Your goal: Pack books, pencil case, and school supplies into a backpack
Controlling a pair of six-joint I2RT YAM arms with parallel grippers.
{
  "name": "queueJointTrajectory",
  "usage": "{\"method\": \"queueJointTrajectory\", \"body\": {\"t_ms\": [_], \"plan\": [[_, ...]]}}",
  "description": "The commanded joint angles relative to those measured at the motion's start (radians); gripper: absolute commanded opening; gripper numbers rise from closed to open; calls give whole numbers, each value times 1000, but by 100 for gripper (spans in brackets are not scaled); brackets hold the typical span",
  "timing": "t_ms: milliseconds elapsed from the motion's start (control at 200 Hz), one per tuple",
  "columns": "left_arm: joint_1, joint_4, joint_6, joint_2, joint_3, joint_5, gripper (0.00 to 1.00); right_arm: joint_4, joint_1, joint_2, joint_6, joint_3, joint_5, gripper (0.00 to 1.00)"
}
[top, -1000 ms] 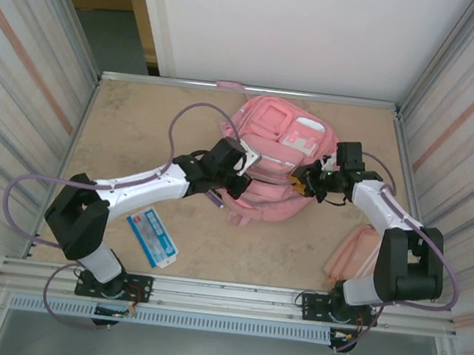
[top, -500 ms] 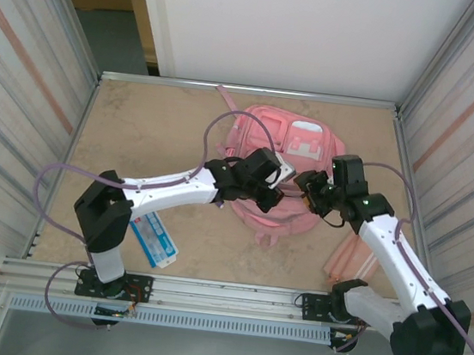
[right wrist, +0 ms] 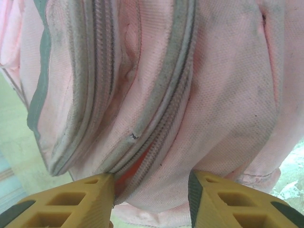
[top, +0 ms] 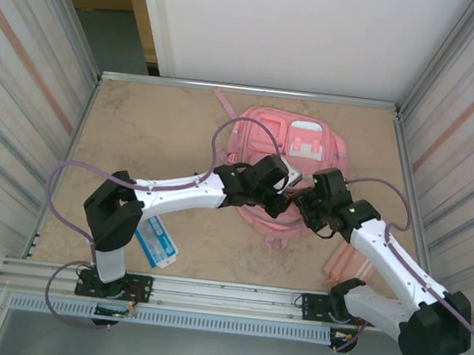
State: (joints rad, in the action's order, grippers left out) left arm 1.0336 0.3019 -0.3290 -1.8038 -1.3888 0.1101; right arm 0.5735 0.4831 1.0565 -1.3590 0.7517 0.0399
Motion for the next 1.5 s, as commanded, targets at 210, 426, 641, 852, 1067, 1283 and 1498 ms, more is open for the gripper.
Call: {"method": "queueJointTrajectory", "body": {"t_ms": [210, 426, 641, 852, 1067, 1283, 1498], "plan": [[5, -74, -1, 95, 51, 37, 0, 14, -16, 24, 8, 32, -87, 21], [-27, -68, 15, 105, 88, 67, 0, 8, -89, 14, -39, 7, 1, 20], [-27, -95, -13, 62, 48, 122, 0, -19, -88, 8, -28, 32, 71, 37], [-27, -95, -39, 51, 23, 134, 0, -78, -69, 7, -81, -25, 102, 39], [-47, -133, -81, 57, 40, 172, 0, -3, -41, -116, -97, 12, 61, 40], [-47, -201, -96, 58, 63, 203, 0, -28, -64, -103, -82, 4, 62, 42], [-46, -260, -109, 81, 97, 209, 0, -79, -88, 22, -53, -6, 115, 43]]}}
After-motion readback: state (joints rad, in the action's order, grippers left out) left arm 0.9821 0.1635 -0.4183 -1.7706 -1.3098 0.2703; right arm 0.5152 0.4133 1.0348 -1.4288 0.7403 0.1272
